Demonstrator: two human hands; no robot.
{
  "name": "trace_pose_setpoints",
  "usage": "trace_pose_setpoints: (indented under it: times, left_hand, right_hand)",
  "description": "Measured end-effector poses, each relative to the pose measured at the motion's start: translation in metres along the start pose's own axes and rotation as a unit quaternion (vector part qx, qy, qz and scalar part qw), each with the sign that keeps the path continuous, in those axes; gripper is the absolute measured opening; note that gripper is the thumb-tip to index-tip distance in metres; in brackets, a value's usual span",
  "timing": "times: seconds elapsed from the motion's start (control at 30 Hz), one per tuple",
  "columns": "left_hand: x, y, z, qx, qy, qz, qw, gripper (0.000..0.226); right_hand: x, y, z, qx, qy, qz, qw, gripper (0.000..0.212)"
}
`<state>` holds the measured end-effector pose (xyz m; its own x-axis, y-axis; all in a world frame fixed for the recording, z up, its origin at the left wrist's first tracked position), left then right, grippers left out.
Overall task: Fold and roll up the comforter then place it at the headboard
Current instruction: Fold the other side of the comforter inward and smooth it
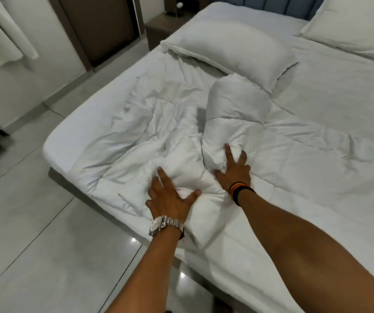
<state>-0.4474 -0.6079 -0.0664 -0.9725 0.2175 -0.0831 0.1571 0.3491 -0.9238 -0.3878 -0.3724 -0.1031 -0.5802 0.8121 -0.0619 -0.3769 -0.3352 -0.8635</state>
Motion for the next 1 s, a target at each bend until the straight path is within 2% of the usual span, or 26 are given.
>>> trace_pose_setpoints:
  times: [0.07,0.1,0.13,0.2,0.27,0.3,0.47,0.5,0.53,0.57,0.6,0.63,0.67,0.7,0.73,0.77,0.83,0.87,0.93,1.0]
  left_hand:
    - [0.014,0.003,0.005,-0.041,-0.042,0.015,0.998,0.148]
    - [0.021,0.006,0.006,-0.064,-0.059,0.029,0.996,0.142]
    - [0.027,0.008,0.005,-0.085,-0.068,0.046,0.993,0.128]
    - [0.042,0.002,-0.004,-0.136,-0.049,0.065,0.987,0.079]
    - [0.062,-0.027,-0.018,-0.184,0.004,0.012,0.983,0.034]
    - [0.074,-0.048,-0.022,-0.205,0.031,-0.037,0.978,0.025]
    - [0.163,-0.162,0.017,-0.259,0.091,-0.275,0.921,0.034]
    - [0.179,-0.173,0.030,-0.234,0.100,-0.304,0.918,0.034]
    - [0.193,-0.176,0.041,-0.195,0.098,-0.312,0.925,0.034]
    - [0.204,-0.171,0.051,-0.145,0.090,-0.296,0.940,0.038]
    - [0.213,-0.156,0.062,-0.092,0.076,-0.245,0.962,0.044]
    - [0.217,-0.137,0.072,-0.045,0.059,-0.172,0.982,0.049]
    - [0.220,-0.121,0.084,-0.016,0.044,-0.110,0.993,0.051]
    - [0.221,-0.112,0.095,-0.013,0.029,-0.082,0.996,0.049]
    - [0.222,-0.110,0.107,-0.037,0.017,-0.097,0.994,0.043]
    - [0.227,-0.116,0.119,-0.089,0.001,-0.145,0.985,0.037]
    - [0.246,-0.133,0.144,-0.180,-0.038,-0.246,0.952,0.033]
    - [0.263,-0.139,0.156,-0.216,-0.064,-0.252,0.941,0.033]
    - [0.306,-0.139,0.178,-0.277,-0.134,-0.187,0.933,0.029]
    - [0.345,-0.124,0.183,-0.280,-0.171,-0.052,0.943,0.032]
  right_hand:
    - [0.005,-0.006,0.002,0.013,-0.010,-0.012,1.000,0.084]
    - [0.006,-0.011,0.005,0.027,-0.018,-0.023,0.999,0.076]
    - [0.006,-0.015,0.010,0.043,-0.025,-0.035,0.998,0.069]
    - [0.008,-0.021,0.025,0.083,-0.027,-0.059,0.994,0.057]
    - [0.016,-0.028,0.053,0.148,-0.026,-0.087,0.985,0.051]
    - [0.021,-0.033,0.069,0.192,-0.023,-0.101,0.976,0.049]
    - [0.065,-0.056,0.165,0.396,-0.013,-0.192,0.898,0.038]
    - [0.070,-0.047,0.180,0.409,-0.014,-0.173,0.896,0.041]
    - [0.074,-0.031,0.189,0.390,-0.021,-0.133,0.911,0.047]
    - [0.073,-0.008,0.194,0.329,-0.032,-0.069,0.941,0.057]
    - [0.069,0.018,0.193,0.231,-0.040,0.015,0.972,0.068]
    - [0.062,0.042,0.185,0.137,-0.035,0.100,0.985,0.076]
    - [0.053,0.061,0.179,0.078,-0.014,0.166,0.983,0.080]
    - [0.046,0.073,0.175,0.065,0.015,0.192,0.979,0.081]
    - [0.039,0.079,0.176,0.078,0.040,0.183,0.979,0.080]
    - [0.032,0.080,0.179,0.097,0.053,0.145,0.983,0.078]
    - [0.019,0.073,0.193,0.122,0.037,0.033,0.991,0.076]
    - [0.013,0.067,0.202,0.137,0.018,-0.017,0.990,0.075]
    - [0.010,0.056,0.230,0.129,-0.038,-0.095,0.986,0.075]
    - [0.018,0.051,0.267,0.092,-0.096,-0.134,0.982,0.078]
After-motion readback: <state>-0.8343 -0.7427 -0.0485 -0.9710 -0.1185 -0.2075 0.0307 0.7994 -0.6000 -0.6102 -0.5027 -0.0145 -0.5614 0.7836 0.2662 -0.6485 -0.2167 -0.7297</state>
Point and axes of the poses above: each hand's wrist, its own x-axis towards the middle knuckle, its own y-axis out of the palm, z = x × y, the point moved 5 cm from there along x, towards the middle knuckle, and after that the axes turned 11 degrees about -z, right-handed, at the moved point
